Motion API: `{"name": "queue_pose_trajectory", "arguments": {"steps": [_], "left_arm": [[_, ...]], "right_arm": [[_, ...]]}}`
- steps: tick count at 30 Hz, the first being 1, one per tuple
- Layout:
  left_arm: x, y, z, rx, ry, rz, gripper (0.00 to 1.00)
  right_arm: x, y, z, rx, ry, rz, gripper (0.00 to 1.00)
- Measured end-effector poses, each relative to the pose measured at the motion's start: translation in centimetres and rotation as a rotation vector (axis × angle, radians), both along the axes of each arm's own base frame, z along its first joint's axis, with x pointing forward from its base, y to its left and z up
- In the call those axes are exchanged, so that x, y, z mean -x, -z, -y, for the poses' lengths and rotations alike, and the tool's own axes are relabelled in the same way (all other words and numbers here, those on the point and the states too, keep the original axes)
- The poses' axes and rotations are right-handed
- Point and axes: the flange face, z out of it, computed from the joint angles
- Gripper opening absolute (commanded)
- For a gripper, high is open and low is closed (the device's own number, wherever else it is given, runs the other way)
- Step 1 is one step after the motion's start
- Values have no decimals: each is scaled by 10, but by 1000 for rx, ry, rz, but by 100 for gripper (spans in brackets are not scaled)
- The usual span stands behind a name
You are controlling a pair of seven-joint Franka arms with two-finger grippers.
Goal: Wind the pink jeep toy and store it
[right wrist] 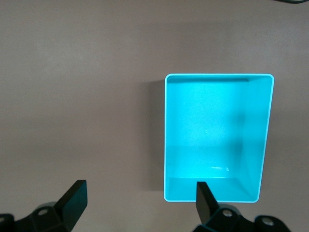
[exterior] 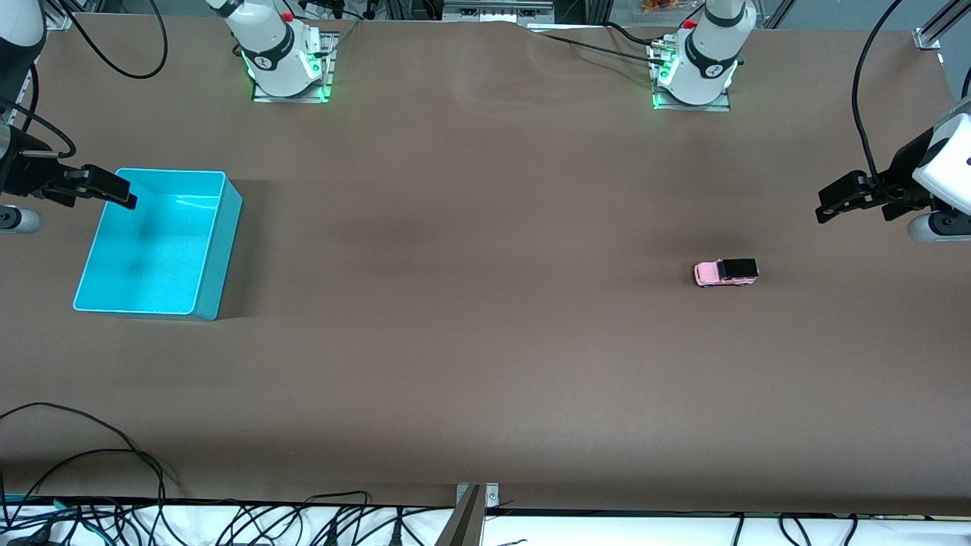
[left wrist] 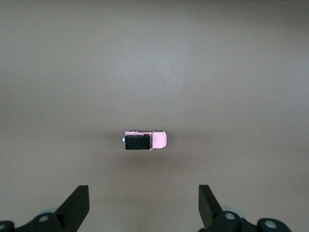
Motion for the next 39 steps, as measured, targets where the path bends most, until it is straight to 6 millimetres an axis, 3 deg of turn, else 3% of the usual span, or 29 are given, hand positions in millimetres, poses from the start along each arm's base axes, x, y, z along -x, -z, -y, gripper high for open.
{"name": "queue_pose_trajectory", "arguments": {"steps": [7, 22, 32, 39], "left_arm": [[0, 0, 0, 0, 0, 0, 100], [-3, 8, -2, 1, -2, -11, 100], [-4, 6, -2, 1, -3, -2, 100], [-6, 6, 2, 2, 4, 12, 100]], "right_arm": [[5, -1, 22, 1, 41, -19, 100], [13, -4, 48, -2, 88, -54, 100], [21, -4, 48, -9, 90, -112, 100], [25, -10, 66, -16, 126, -113, 100]]}}
